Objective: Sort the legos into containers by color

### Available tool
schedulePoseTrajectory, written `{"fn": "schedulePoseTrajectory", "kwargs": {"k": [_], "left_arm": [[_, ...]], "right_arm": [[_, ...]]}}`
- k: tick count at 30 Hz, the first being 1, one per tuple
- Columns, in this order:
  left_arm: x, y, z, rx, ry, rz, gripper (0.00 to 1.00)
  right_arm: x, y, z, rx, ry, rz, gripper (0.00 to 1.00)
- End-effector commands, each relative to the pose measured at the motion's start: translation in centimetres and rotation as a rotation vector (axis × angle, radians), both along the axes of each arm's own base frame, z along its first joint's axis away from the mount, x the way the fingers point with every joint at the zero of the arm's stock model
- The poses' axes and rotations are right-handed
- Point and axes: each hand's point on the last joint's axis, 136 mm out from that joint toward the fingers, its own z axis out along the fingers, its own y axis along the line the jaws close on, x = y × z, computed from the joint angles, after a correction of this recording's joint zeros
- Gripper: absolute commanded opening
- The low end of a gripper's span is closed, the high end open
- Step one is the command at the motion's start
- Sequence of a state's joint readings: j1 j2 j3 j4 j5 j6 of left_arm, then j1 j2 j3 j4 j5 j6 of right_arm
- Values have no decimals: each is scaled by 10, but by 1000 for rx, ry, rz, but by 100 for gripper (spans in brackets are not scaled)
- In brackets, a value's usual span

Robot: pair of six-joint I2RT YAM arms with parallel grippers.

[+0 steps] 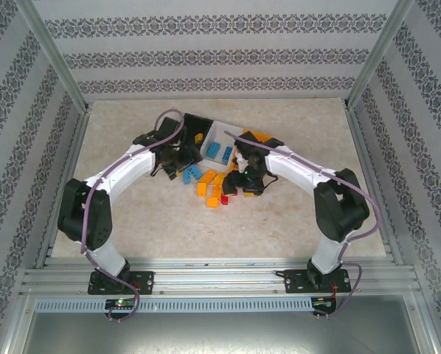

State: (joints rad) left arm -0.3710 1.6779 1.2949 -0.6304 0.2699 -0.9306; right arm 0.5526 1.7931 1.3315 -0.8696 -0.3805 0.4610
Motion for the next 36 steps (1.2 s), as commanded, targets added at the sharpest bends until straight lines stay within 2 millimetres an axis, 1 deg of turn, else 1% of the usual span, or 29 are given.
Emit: {"fn": "schedulePoseTrajectory", "kwargs": {"k": [1,6,10,17,27,33,36], "left_arm": [[18,-2,31,-75,-111,77,75],[23,-2,32,-54,-104,50,76],[27,-4,32,-61,-104,45,76],[25,3,27,-65,-86,54,80],[25,13,25,-67,-84,60,83],[25,13,23,-73,-76,54,84],[25,13,21,-74,-68,52,84]], "right_arm": [[3,4,0,-36,-10,40,69],[0,21,-9,-48,21,63,64],[0,26,-18,-96,39,73,60],[-1,25,-35,-139,89,44,49],[-1,27,-52,-168,122,17,43],[2,28,-54,-172,119,-1,33],[3,28,-54,-168,114,-3,26]]}}
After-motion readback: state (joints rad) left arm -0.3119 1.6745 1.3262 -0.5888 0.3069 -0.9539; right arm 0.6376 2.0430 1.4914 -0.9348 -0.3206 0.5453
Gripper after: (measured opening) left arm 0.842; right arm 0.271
